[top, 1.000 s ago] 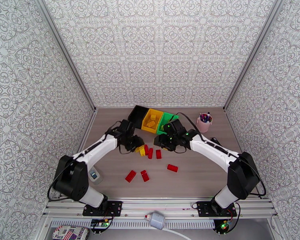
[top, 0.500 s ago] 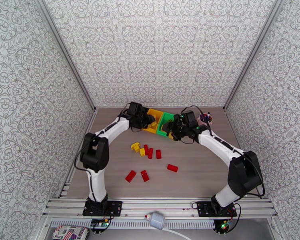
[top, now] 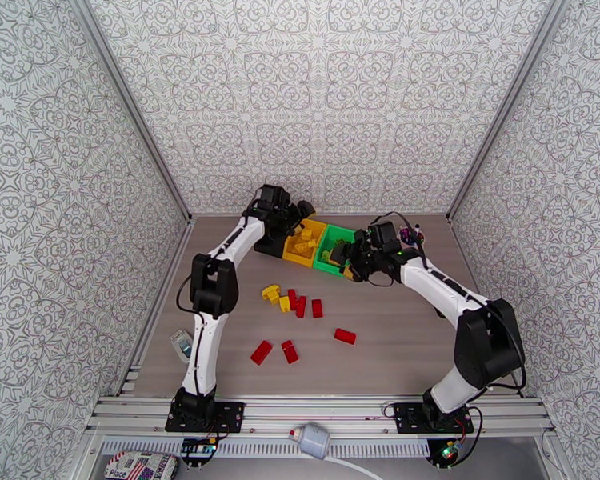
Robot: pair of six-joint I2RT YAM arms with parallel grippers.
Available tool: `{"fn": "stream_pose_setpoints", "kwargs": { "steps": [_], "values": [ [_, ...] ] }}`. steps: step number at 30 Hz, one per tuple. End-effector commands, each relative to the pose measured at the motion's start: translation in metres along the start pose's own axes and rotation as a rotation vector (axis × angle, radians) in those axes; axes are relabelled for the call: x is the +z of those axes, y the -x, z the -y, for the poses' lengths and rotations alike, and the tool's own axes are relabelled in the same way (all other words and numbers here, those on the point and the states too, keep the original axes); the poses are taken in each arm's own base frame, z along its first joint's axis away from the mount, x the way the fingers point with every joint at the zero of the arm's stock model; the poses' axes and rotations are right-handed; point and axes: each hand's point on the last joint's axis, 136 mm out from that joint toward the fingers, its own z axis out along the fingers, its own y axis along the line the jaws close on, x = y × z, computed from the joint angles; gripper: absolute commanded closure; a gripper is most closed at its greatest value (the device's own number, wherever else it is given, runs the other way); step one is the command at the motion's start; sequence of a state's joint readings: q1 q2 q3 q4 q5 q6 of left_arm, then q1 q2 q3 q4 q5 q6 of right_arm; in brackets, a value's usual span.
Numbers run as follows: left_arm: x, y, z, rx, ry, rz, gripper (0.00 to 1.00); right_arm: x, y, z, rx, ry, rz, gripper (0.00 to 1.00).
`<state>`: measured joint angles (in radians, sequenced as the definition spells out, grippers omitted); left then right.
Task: Sort the legos into containers by color
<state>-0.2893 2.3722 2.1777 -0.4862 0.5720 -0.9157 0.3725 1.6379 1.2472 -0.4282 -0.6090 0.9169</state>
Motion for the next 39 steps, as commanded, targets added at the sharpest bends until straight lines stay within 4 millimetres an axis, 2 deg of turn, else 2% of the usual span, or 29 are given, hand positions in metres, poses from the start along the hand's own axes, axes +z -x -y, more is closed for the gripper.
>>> {"fn": "stream_pose_setpoints", "kwargs": {
  "steps": [1, 3, 7, 9, 14, 17, 20, 25, 28, 32, 39],
  "values": [
    [-0.03, -0.017, 0.009, 0.062, 0.061, -0.008, 0.23, -0.01, 0.0, 0.001, -0.027, -0.036, 0.011, 0.35],
    [-0.048, -0.03, 0.007, 0.091, 0.109, -0.001, 0.23, -0.012, -0.004, 0.007, -0.028, -0.057, 0.008, 0.36],
    [-0.085, -0.057, -0.018, 0.133, 0.263, 0.018, 0.19, -0.016, -0.013, 0.018, -0.028, -0.092, -0.002, 0.38],
    [-0.105, -0.07, -0.035, 0.147, 0.352, 0.029, 0.16, -0.016, -0.018, 0.025, -0.022, -0.111, -0.01, 0.39],
    [-0.152, -0.111, -0.095, 0.144, 0.584, 0.023, 0.15, -0.013, -0.035, 0.034, -0.027, -0.141, -0.032, 0.41],
    [-0.175, -0.135, -0.124, 0.115, 0.679, 0.009, 0.16, -0.012, -0.05, 0.032, -0.051, -0.159, -0.045, 0.41],
    [-0.187, -0.16, -0.149, 0.068, 0.732, -0.011, 0.19, -0.009, -0.069, 0.031, -0.077, -0.178, -0.063, 0.41],
    [-0.186, -0.185, -0.172, 0.013, 0.771, -0.046, 0.24, -0.007, -0.1, 0.033, -0.113, -0.204, -0.085, 0.41],
    [-0.176, -0.19, -0.174, 0.01, 0.78, -0.068, 0.26, -0.008, -0.114, 0.037, -0.109, -0.205, -0.092, 0.41],
    [-0.162, -0.188, -0.172, 0.013, 0.798, -0.086, 0.3, -0.013, -0.121, 0.043, -0.098, -0.199, -0.084, 0.41],
    [-0.143, -0.183, -0.179, -0.005, 0.824, -0.117, 0.33, -0.022, -0.121, 0.04, -0.11, -0.201, -0.067, 0.41]
  ]
}}
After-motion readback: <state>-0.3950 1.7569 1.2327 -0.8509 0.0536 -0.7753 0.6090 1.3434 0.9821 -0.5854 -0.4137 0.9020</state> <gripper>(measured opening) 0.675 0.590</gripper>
